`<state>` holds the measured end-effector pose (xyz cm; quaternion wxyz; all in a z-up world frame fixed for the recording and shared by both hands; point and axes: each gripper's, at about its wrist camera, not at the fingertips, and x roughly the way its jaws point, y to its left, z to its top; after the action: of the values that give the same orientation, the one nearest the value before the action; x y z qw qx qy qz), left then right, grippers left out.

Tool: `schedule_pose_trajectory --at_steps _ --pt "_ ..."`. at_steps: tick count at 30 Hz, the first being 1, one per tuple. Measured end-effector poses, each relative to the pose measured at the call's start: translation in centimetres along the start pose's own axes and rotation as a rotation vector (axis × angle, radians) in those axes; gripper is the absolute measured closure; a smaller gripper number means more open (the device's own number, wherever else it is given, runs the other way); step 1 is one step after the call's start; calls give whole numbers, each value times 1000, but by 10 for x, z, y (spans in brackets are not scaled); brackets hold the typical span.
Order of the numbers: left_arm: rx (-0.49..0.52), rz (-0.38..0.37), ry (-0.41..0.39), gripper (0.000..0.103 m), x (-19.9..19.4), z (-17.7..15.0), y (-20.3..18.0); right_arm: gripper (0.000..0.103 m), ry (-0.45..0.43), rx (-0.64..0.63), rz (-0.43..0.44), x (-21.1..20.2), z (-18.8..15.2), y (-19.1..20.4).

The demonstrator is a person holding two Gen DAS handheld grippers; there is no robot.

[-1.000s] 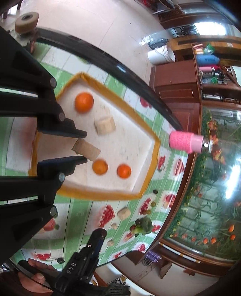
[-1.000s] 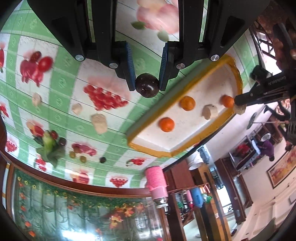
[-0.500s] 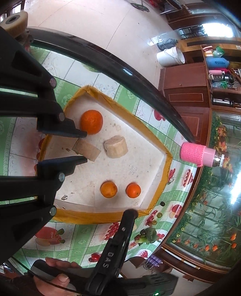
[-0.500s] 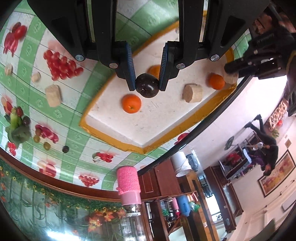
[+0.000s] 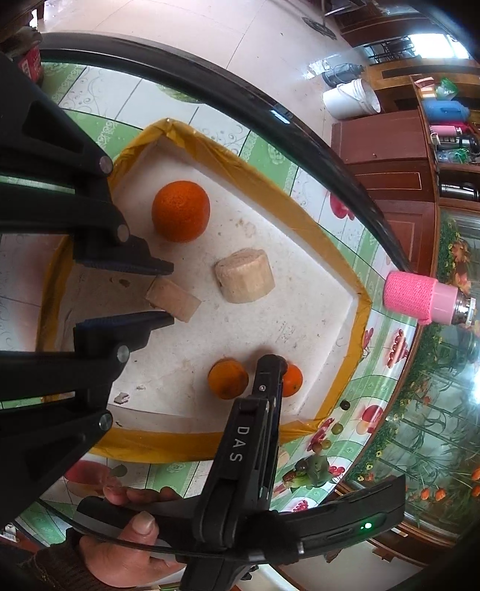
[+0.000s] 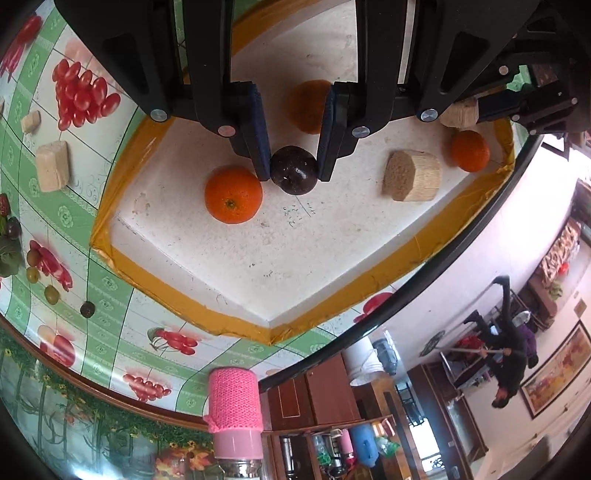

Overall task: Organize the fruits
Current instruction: 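Lower the plum and block into the tray and open both tools, then withdraw both tools from the tray back over the tablecloth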

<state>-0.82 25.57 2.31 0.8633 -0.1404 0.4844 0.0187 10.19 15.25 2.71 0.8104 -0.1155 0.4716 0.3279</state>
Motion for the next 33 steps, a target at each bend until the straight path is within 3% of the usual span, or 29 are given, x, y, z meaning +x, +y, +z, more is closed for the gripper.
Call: schedule_pose_trajectory --at_steps 10,20,27,33 --pt "44 63 10 79 10 -3 -4 78 29 -31 -14 11 2 5" --pt "94 96 -11 54 -4 -11 -15 69 17 -38 -44 -3 -3 8" --pt "64 104 -38 49 -24 -16 -9 68 -21 35 -48 -29 -12 -7" --pt "44 115 -69 39 -39 -18 -9 65 -82 96 -35 -64 -28 -19"
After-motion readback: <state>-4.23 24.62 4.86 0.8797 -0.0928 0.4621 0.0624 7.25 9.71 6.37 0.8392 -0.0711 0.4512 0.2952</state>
